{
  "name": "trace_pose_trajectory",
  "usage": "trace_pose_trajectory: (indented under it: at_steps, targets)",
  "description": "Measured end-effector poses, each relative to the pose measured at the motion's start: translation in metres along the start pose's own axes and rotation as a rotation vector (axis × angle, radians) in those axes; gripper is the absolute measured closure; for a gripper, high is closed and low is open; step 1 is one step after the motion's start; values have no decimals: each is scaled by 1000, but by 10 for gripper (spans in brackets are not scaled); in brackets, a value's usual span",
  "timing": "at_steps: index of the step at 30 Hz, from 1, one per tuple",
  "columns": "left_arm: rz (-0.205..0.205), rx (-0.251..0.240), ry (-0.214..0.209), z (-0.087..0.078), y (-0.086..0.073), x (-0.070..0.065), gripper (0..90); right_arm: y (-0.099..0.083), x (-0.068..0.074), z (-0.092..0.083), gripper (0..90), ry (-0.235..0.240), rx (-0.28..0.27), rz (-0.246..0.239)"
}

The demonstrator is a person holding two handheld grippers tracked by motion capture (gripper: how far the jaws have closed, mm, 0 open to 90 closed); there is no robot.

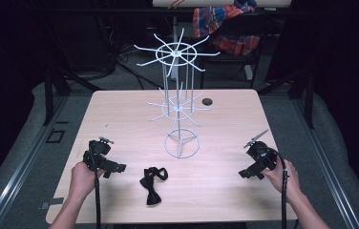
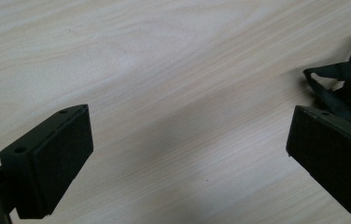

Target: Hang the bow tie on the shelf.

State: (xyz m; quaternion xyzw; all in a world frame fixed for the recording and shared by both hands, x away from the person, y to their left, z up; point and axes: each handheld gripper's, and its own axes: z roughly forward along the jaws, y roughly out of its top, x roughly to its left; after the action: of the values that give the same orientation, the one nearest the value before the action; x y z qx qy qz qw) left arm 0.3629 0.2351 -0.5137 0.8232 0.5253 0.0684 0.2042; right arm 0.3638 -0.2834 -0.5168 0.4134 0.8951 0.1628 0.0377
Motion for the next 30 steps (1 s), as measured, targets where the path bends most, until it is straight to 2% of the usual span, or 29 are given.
trace_pose_trajectory:
  at_steps: [1, 2, 14, 15, 16, 17, 18, 20, 21, 22, 23, 26, 28, 30]
  targets:
    - [-4, -9, -1, -3, 1, -4, 3, 0, 1, 1, 91, -4, -14, 13]
    - [0, -17, 1, -4, 1, -6, 2, 1, 0, 0, 91, -7, 6, -3]
    - [23, -82, -19, -20, 7, -32, 0, 1, 1, 2, 92, 1, 11, -5]
    - [31, -89, -36, -22, 8, -37, 0, 1, 1, 2, 92, 0, 11, -6]
    - [31, -89, -36, -22, 8, -37, 0, 1, 1, 2, 93, 0, 12, -6]
    - [40, -108, -95, -24, 9, -41, 0, 1, 1, 2, 94, -1, 16, -5]
    - [45, -119, -116, -26, 10, -44, 0, 1, 0, 3, 94, -2, 22, -5]
    - [49, -132, -125, -27, 10, -47, 0, 1, 0, 3, 95, -1, 20, 1]
    - [76, -147, -134, -29, 12, -55, 1, 1, 0, 3, 95, -7, 23, -3]
    - [76, -147, -134, -29, 12, -55, 3, -1, 3, 6, 95, -8, -34, 36]
    - [99, -158, -148, -30, 13, -62, 4, -1, 3, 7, 95, 1, -40, 46]
    - [108, -157, -139, -29, 15, -70, 3, -1, 3, 8, 96, 1, -44, 45]
    - [129, -143, -151, -26, 16, -82, 5, -1, 3, 6, 97, -12, -27, 29]
    - [152, -134, -143, -25, 16, -90, 8, -1, 4, 7, 99, -3, -46, 45]
